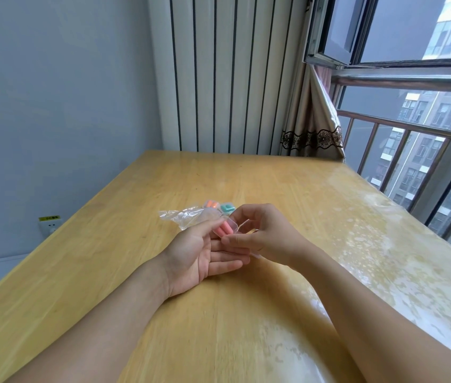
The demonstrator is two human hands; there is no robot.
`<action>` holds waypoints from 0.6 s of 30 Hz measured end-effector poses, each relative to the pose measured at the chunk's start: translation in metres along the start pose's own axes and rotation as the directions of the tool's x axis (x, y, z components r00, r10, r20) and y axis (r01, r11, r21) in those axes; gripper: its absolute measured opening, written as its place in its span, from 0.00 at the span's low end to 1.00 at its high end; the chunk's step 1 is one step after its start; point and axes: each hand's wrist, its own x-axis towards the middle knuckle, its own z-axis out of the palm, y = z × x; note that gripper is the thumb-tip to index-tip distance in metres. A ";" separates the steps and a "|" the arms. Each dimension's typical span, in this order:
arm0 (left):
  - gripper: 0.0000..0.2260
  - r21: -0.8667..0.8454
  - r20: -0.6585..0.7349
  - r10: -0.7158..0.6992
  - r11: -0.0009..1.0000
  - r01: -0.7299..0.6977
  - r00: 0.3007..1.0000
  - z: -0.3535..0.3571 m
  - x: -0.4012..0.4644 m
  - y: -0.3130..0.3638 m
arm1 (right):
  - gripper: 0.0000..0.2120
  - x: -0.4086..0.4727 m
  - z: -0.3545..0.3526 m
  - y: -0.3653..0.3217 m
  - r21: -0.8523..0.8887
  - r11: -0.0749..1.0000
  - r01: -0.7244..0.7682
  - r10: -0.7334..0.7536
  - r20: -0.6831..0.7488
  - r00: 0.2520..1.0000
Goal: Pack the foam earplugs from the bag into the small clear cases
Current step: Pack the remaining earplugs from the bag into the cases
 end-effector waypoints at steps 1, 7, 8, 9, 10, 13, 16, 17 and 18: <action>0.15 0.007 -0.024 0.006 1.000 -0.006 1.000 0.000 0.000 0.000 | 0.12 0.000 0.001 -0.001 0.010 1.000 -0.009 0.009 0.001 1.000; 0.15 0.166 -0.095 0.050 0.986 -0.033 0.994 0.002 0.001 -0.003 | 0.37 0.002 -0.001 0.001 0.025 0.999 0.023 -0.025 0.078 0.997; 0.15 0.199 -0.090 0.049 0.979 -0.030 0.995 0.002 0.001 -0.004 | 0.37 0.001 -0.002 0.001 0.029 0.999 0.032 -0.035 0.094 0.995; 0.16 0.228 -0.086 0.045 0.973 -0.024 0.995 0.001 0.001 -0.003 | 0.36 0.001 -0.003 0.000 0.038 0.998 0.041 -0.045 0.096 0.994; 0.16 0.249 -0.085 0.038 0.968 -0.016 0.996 0.001 0.001 -0.003 | 0.33 0.000 -0.004 -0.001 0.053 0.998 0.046 -0.051 0.092 0.994; 0.15 0.259 -0.074 0.020 0.966 0.000 0.997 0.000 -0.001 -0.001 | 0.22 0.000 -0.002 -0.001 0.065 0.996 0.064 -0.068 0.053 0.996; 0.21 0.258 -0.042 0.011 0.966 0.000 0.999 0.000 -0.002 0.000 | 0.17 0.002 0.001 0.002 0.023 0.997 0.077 -0.077 -0.009 0.997; 0.24 0.254 -0.033 0.008 0.967 0.001 0.999 0.000 -0.003 0.000 | 0.15 0.002 0.002 0.003 0.003 0.996 0.087 -0.087 -0.027 0.996; 0.27 0.240 -0.026 0.001 0.971 0.005 1.000 0.001 -0.004 0.001 | 0.14 0.002 0.003 0.003 -0.018 0.995 0.097 -0.098 -0.048 0.994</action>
